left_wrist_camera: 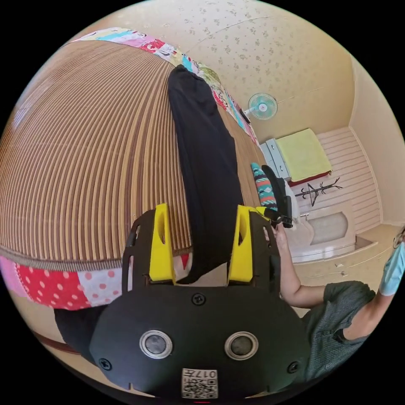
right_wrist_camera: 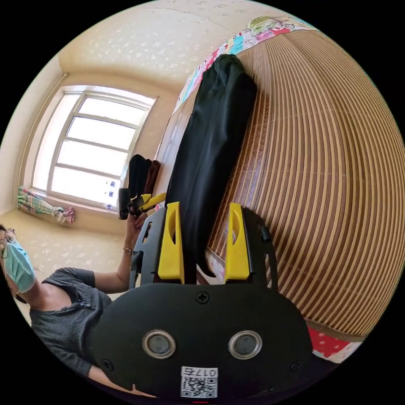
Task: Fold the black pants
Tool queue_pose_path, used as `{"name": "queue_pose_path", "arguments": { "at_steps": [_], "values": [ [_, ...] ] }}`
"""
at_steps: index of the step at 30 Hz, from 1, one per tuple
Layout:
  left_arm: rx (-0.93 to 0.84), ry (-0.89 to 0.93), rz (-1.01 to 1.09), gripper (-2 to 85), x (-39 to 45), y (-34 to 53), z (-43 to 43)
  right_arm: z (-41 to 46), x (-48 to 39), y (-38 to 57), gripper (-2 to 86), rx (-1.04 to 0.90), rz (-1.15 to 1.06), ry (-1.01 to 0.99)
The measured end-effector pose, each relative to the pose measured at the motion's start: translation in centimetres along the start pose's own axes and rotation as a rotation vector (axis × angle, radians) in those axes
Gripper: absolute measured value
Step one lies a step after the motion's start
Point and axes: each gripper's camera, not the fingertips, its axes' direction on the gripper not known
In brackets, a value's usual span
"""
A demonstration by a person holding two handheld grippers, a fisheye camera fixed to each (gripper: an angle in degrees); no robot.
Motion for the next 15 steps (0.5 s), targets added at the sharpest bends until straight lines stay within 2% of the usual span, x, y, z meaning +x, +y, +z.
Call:
{"name": "queue_pose_path", "arguments": {
  "at_steps": [6, 7, 9, 11, 15],
  "values": [
    [-0.106, 0.074, -0.094, 10.8, -1.0, -1.8, 3.2, 1.8, 1.5, -0.4, 6.9, -0.04, 0.104, -0.099],
    [-0.091, 0.097, -0.09, 6.8, -1.3, -1.3, 3.2, 1.5, 1.6, 0.0, 6.1, -0.028, 0.095, -0.133],
    [-0.029, 0.195, -0.048, 4.5, -1.0, 0.0, 2.0, -1.2, 0.8, 2.2, 4.2, 0.045, 0.035, -0.272],
    [0.068, 0.358, 0.055, 4.2, 0.7, 2.5, -0.8, -3.6, -1.0, 4.4, 3.6, 0.089, -0.05, -0.319],
    [0.21, 0.484, 0.245, 4.1, 6.1, 6.0, -6.4, -9.8, -8.2, 8.9, 2.9, 0.173, -0.316, -0.409]
  ]
}}
